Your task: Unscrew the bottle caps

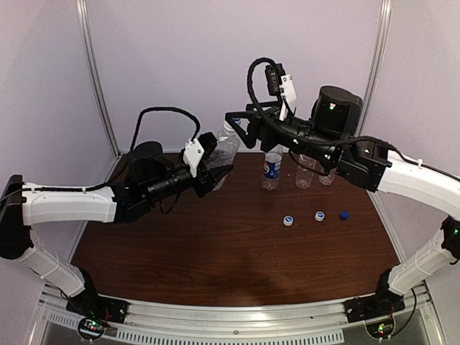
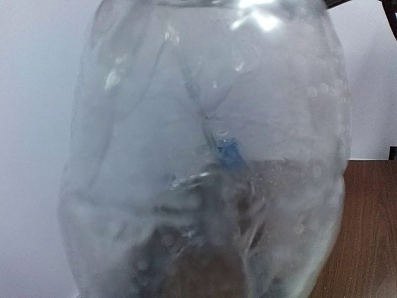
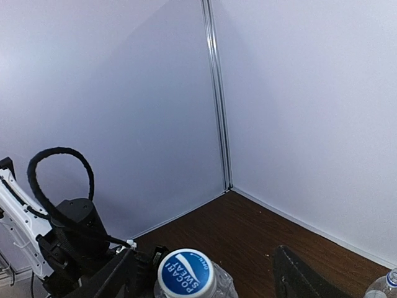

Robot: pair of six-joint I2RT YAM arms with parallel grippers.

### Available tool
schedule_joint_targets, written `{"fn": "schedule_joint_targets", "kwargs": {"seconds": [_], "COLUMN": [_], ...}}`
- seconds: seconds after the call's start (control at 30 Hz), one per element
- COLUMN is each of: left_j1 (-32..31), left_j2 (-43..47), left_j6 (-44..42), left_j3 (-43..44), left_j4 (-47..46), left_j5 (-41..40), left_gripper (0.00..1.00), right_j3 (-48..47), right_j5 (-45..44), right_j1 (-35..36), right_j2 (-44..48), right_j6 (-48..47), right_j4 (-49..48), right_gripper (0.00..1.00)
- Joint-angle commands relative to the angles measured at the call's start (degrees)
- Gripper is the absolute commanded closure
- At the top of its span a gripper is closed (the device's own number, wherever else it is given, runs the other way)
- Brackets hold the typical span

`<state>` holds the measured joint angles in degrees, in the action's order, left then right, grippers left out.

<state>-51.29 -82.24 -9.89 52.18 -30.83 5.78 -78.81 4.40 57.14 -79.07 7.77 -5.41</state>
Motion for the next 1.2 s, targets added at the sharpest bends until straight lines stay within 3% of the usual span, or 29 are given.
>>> {"fn": "schedule_joint_targets", "kwargs": {"seconds": [0.0, 0.13, 0.2, 0.27, 0.3, 0.47, 0.57, 0.7, 0.87, 1.0, 1.03, 1.13, 1.17], "left_j1": [-0.47, -0.48, -0.48, -0.45, -0.48, -0.48, -0.48, -0.48, -0.43, -0.44, -0.46, -0.48, -0.48], "left_j2": [-0.80, -0.95, -1.03, -0.96, -0.83, 1.16, 2.15, 2.82, 1.13, 0.81, 0.91, 1.61, 1.82], "left_j6": [0.22, 0.07, -0.18, -0.78, -1.42, -6.93, -12.94, -16.05, -16.45, -14.88, -14.56, -13.71, -13.25], "left_j3": [1.60, 1.69, 1.69, 1.74, 1.82, 2.64, 3.75, 4.42, 7.09, 7.14, 6.88, 5.88, 5.40], "left_j4": [-1.97, -1.66, -1.39, -0.81, -0.31, 6.50, 14.36, 20.19, 24.43, 22.37, 21.53, 19.07, 18.20], "left_j5": [-1.51, -1.25, -1.01, -0.47, 0.07, 9.35, 20.61, 31.72, 40.31, 42.08, 42.34, 41.63, 40.86], "left_gripper": [0.57, 0.57, 0.57, 0.57, 0.57, 0.56, 0.56, 0.56, 0.56, 0.57, 0.57, 0.57, 0.57], "right_j3": [-3.23, -3.56, -3.40, -3.07, -2.80, -3.48, -4.90, -3.04, -8.50, -10.23, -9.96, -7.80, -6.74], "right_j5": [-5.54, -5.00, -4.63, -3.79, -2.27, 15.57, 34.17, 47.05, 48.43, 42.95, 41.91, 38.98, 37.54], "right_j1": [0.73, 0.69, 0.69, 0.67, 0.61, -0.97, -1.98, -2.03, -1.99, -1.84, -1.82, -1.77, -1.77], "right_j2": [-2.83, -3.12, -2.88, -2.49, -2.05, 0.82, 3.85, 7.97, 5.33, 2.79, 2.63, 3.54, 4.17], "right_j6": [0.40, 0.54, 0.49, -0.06, -0.76, -12.55, -29.41, -50.40, -60.39, -59.10, -58.40, -53.49, -50.58], "right_j4": [2.33, 2.67, 2.98, 3.20, 3.41, 11.09, 26.32, 39.32, 50.89, 50.32, 49.43, 43.68, 40.35], "right_gripper": [0.28, 0.45, 0.67, 0.96, 1.00, 1.00, 1.00, 1.00, 1.00, 1.00, 0.95, 0.09, 0.02]}}
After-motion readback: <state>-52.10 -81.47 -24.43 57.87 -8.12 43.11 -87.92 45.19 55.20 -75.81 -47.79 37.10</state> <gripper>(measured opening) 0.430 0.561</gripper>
